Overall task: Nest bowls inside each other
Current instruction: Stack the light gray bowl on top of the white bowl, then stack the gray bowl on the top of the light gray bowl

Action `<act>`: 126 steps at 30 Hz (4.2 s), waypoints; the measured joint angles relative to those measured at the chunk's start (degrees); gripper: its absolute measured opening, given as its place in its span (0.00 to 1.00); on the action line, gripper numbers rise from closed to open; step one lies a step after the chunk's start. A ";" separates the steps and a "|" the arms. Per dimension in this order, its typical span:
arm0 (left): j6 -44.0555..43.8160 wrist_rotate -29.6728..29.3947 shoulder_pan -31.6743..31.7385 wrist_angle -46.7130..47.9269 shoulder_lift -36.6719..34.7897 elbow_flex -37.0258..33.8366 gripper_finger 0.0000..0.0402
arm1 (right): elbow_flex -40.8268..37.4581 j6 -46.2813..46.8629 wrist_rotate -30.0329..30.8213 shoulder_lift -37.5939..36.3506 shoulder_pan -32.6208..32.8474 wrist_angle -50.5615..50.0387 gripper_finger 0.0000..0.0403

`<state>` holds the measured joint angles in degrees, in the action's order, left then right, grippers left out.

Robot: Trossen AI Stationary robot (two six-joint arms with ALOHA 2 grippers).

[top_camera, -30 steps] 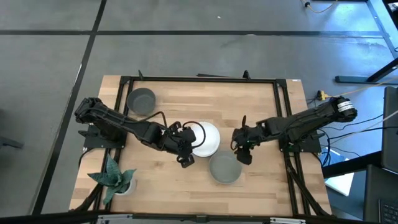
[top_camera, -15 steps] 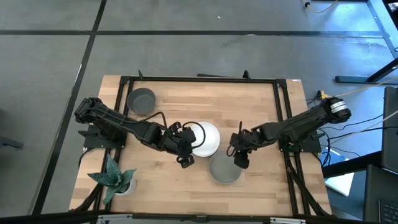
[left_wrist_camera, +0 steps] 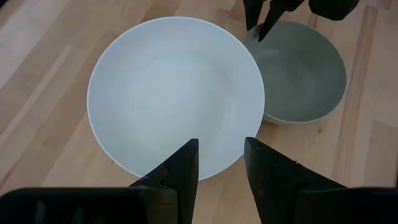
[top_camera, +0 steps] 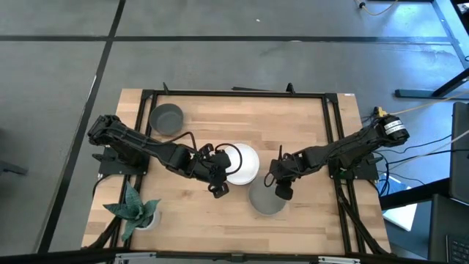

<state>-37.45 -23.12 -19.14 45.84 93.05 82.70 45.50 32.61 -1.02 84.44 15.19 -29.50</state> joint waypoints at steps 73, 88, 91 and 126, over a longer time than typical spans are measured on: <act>-8.94 -17.06 -4.68 10.43 -23.47 -18.88 0.31 | 33.05 -27.25 -5.27 10.88 -20.07 -2.67 0.01; -7.72 -17.11 -4.63 2.57 -39.69 -35.74 0.31 | 33.05 -21.67 -3.58 14.41 -20.73 -7.53 0.01; -6.66 -19.29 -4.63 2.53 -41.97 -36.82 0.31 | 33.05 -19.81 -3.37 14.58 -20.70 -7.55 0.02; 3.21 -20.42 1.61 2.56 -48.11 -39.41 0.31 | 59.07 -22.18 14.51 14.10 -14.97 -19.95 0.41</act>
<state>-34.24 -43.54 -17.53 48.40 44.94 43.29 104.56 10.43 13.49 98.55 0.21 -49.45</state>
